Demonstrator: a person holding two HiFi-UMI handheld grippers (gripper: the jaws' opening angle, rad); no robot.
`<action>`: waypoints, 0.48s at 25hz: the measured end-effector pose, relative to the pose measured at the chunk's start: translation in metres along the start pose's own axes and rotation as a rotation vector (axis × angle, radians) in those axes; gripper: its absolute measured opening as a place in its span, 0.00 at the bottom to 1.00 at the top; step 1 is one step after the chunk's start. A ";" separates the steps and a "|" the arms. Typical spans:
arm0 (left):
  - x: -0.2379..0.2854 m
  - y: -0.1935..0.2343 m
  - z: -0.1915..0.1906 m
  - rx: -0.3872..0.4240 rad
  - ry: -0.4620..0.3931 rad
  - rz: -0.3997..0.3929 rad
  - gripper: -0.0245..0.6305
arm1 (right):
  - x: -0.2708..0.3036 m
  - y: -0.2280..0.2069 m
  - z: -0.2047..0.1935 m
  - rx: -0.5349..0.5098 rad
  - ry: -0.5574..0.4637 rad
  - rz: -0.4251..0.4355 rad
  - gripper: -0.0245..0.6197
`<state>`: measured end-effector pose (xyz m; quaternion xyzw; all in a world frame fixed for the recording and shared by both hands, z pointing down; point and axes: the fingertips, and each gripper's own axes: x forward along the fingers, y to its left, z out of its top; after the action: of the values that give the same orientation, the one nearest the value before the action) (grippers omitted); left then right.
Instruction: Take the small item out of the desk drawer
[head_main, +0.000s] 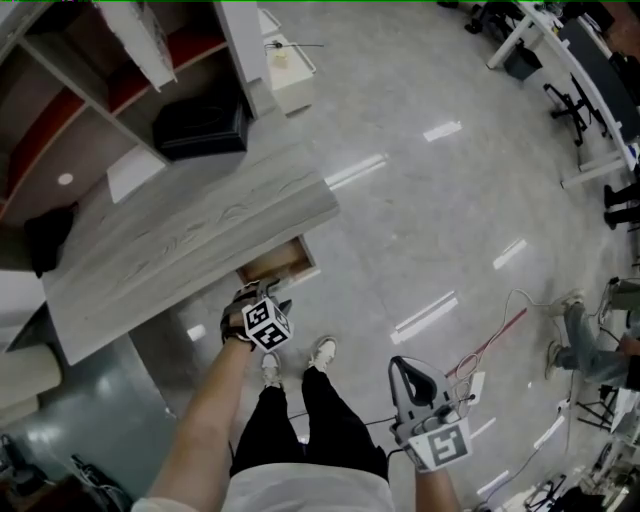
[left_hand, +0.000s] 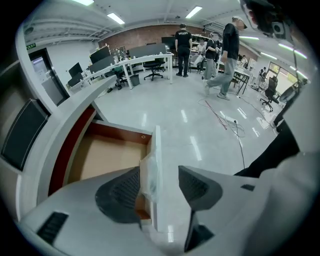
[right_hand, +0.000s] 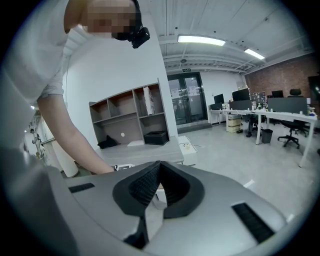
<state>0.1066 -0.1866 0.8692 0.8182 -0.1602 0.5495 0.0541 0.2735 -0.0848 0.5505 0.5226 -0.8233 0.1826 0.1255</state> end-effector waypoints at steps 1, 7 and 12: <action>0.004 0.000 0.001 0.002 0.008 -0.004 0.41 | 0.000 -0.002 -0.001 0.002 0.002 0.000 0.07; 0.018 0.005 0.003 -0.009 0.040 -0.006 0.41 | 0.002 -0.010 -0.008 0.006 0.015 -0.002 0.07; 0.022 0.005 -0.004 -0.021 0.063 0.012 0.27 | 0.003 -0.011 -0.013 0.007 0.016 0.001 0.07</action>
<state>0.1087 -0.1943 0.8903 0.7989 -0.1689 0.5737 0.0644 0.2827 -0.0862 0.5651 0.5212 -0.8218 0.1898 0.1303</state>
